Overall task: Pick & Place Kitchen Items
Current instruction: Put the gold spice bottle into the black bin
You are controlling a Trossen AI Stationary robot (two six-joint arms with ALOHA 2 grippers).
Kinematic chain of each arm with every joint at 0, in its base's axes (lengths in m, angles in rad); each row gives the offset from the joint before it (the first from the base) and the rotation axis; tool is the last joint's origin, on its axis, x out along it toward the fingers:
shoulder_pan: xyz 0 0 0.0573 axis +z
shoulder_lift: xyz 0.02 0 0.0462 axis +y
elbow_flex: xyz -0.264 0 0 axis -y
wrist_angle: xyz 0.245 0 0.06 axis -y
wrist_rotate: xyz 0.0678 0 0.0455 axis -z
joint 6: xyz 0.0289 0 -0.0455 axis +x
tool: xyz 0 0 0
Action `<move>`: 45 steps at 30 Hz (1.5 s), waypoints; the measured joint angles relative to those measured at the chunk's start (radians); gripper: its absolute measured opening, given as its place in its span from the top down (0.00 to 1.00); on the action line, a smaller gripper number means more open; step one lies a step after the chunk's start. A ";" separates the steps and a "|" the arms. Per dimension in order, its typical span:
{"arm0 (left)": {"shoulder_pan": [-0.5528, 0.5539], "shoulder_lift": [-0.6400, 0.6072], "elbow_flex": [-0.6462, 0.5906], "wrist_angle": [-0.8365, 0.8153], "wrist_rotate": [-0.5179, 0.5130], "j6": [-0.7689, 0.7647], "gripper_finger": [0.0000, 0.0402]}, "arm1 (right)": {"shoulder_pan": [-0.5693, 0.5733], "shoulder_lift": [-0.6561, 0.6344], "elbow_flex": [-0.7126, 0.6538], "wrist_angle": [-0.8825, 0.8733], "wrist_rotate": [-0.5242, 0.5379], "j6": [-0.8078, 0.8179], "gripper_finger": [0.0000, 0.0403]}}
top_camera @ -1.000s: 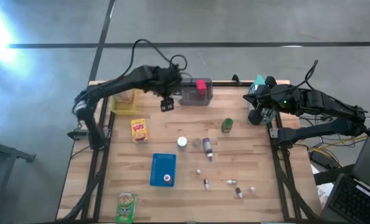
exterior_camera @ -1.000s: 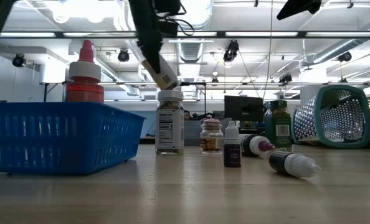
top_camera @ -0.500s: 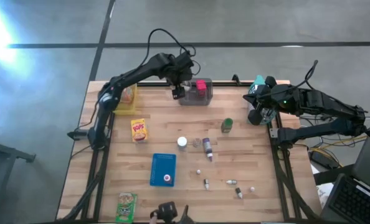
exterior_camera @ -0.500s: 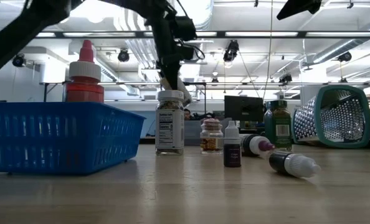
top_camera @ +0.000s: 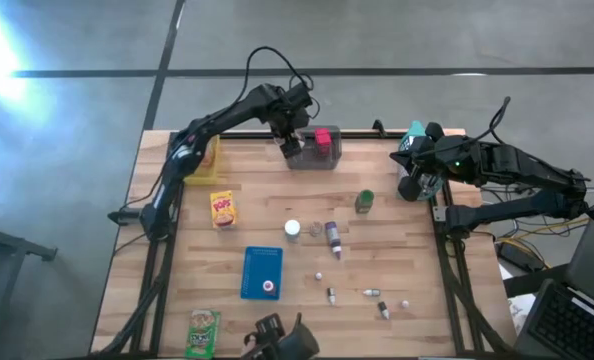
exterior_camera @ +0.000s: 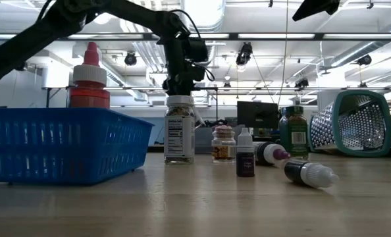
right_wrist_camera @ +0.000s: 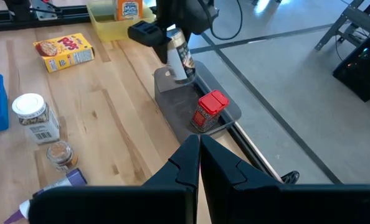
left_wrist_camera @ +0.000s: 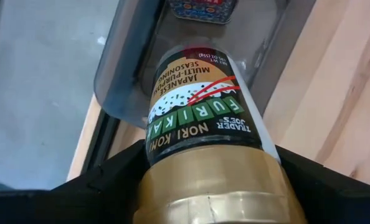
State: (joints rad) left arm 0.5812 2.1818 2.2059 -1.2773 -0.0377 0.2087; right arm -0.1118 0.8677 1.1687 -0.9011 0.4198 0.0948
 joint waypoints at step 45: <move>0.091 0.096 -0.001 -0.044 0.013 -0.124 0.27 | 0.000 0.000 0.000 0.000 0.000 -0.001 0.98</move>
State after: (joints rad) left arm 0.6727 2.2776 2.2047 -1.3209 -0.0242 0.0844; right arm -0.1118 0.8677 1.1687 -0.9010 0.4198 0.0942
